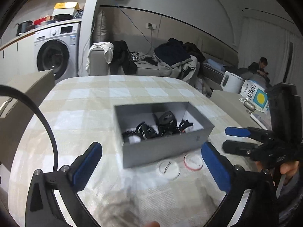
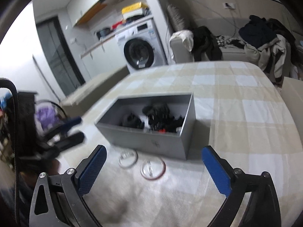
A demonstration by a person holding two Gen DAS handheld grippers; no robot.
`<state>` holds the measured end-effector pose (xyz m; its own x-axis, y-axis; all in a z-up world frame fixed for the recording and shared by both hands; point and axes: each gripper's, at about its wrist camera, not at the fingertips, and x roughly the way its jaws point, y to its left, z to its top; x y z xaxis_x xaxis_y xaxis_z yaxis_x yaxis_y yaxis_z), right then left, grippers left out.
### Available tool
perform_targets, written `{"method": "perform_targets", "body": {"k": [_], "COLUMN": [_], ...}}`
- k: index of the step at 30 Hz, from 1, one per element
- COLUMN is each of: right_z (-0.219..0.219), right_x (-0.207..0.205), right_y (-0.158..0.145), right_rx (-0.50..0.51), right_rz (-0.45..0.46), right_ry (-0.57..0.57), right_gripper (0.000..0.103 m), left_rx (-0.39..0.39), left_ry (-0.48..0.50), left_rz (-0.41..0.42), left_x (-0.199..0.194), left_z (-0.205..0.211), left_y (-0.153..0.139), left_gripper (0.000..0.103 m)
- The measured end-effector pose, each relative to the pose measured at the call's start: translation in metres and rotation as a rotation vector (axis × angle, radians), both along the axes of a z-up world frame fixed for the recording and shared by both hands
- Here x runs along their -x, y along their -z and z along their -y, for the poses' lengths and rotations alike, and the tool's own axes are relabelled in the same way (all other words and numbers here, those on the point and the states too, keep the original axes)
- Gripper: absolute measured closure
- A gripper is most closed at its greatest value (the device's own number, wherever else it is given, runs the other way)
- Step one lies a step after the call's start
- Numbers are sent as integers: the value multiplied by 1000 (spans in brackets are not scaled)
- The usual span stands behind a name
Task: Organize jewelry
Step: 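Move both open tools toward the two white pin badges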
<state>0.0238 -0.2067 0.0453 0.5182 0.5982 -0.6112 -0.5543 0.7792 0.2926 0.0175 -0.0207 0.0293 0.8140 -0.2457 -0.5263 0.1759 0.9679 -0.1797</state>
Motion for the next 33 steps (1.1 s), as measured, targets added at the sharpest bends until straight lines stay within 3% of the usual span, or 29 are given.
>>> {"method": "perform_targets", "body": {"k": [3,8,14,23,33], "right_z": [-16,-28,-40,-47,-54], "right_x": [-2,-8,-4,-8,-10], "right_y": [12,25,33,44,49], "right_rx": [105,173,287,313,345], "right_rz": [-15,-47,-14,-49,-46], "right_ry": [-34,-41,-54,-77,-58], "right_gripper": [2,3,4,15,17], "left_rx": [-29,-47,-54,-17,-3], "left_ry": [-8,-21,-54,-61,-63], "left_rz": [-23,-64,-89,-123,-139], "left_x": [2,-1,-4,-5,-6], "left_z": [0,-3,-11,-20,-23], "left_y": [9,19,26,30,31], "left_gripper": [1,1,1,1,1]}}
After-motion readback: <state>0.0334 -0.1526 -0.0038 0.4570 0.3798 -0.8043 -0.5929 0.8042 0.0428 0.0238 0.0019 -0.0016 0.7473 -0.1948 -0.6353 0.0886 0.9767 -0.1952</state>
